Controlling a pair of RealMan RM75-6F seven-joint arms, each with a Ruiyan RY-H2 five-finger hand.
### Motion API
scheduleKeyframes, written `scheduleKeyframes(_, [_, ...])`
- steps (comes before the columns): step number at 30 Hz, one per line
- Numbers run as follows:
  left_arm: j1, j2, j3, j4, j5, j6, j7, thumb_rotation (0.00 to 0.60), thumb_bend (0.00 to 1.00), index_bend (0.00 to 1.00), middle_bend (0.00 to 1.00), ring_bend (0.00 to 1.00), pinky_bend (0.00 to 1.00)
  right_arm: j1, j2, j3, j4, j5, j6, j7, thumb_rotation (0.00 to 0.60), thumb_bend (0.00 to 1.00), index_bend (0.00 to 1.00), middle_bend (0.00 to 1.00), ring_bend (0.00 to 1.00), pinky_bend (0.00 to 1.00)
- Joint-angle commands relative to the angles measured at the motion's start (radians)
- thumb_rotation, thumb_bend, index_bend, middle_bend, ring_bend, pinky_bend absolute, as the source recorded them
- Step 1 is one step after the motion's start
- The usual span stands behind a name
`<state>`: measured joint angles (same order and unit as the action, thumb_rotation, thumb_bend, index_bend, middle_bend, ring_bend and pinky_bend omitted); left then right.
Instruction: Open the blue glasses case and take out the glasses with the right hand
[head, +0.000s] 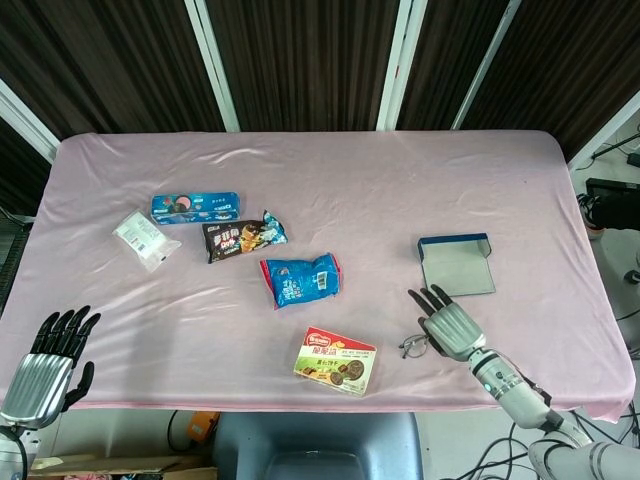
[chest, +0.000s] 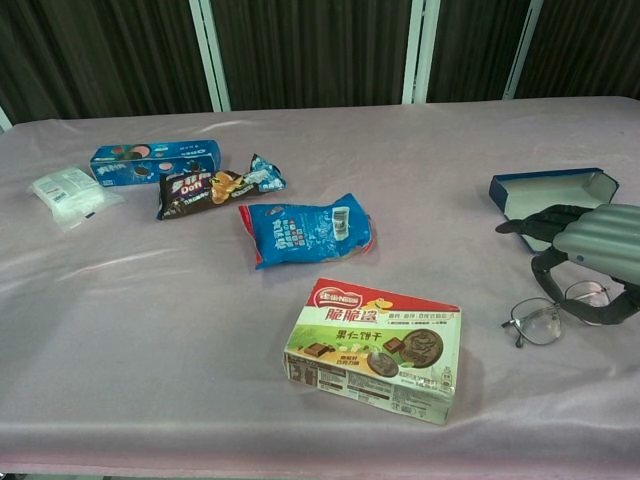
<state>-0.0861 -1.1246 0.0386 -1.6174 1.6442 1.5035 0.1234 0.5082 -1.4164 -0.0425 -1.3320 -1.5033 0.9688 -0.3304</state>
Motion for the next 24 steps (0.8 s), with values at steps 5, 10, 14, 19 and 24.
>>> scheduleKeyframes(5, [0.002, 0.002, 0.000, 0.000, 0.003, 0.006, -0.006, 0.600, 0.53, 0.00, 0.00, 0.00, 0.00, -0.002, -0.009, -0.002, 0.007, -0.002, 0.005, 0.002, 0.600, 0.58, 0.71, 0.02, 0.00, 0.00])
scheduleKeyframes(10, [0.002, 0.004, -0.001, 0.002, 0.002, 0.006, -0.013, 0.600, 0.53, 0.00, 0.00, 0.00, 0.00, -0.003, -0.015, 0.008, 0.002, -0.002, 0.020, 0.009, 0.600, 0.61, 0.74, 0.03, 0.00, 0.00])
scheduleKeyframes(14, [0.003, 0.004, 0.000, 0.002, 0.004, 0.007, -0.015, 0.600, 0.53, 0.00, 0.00, 0.00, 0.00, 0.005, -0.018, 0.031, -0.016, 0.008, 0.030, 0.011, 0.600, 0.63, 0.74, 0.04, 0.00, 0.00])
scheduleKeyframes(19, [0.001, 0.004, 0.001, 0.001, 0.005, 0.004, -0.012, 0.600, 0.53, 0.00, 0.00, 0.00, 0.00, 0.047, -0.050, 0.107, -0.058, 0.068, 0.012, -0.023, 0.600, 0.63, 0.74, 0.04, 0.00, 0.00])
scheduleKeyframes(24, [0.003, 0.005, 0.000, 0.002, 0.006, 0.010, -0.017, 0.600, 0.53, 0.00, 0.00, 0.00, 0.00, 0.101, -0.137, 0.188, -0.062, 0.163, -0.002, -0.150, 0.600, 0.63, 0.74, 0.04, 0.00, 0.00])
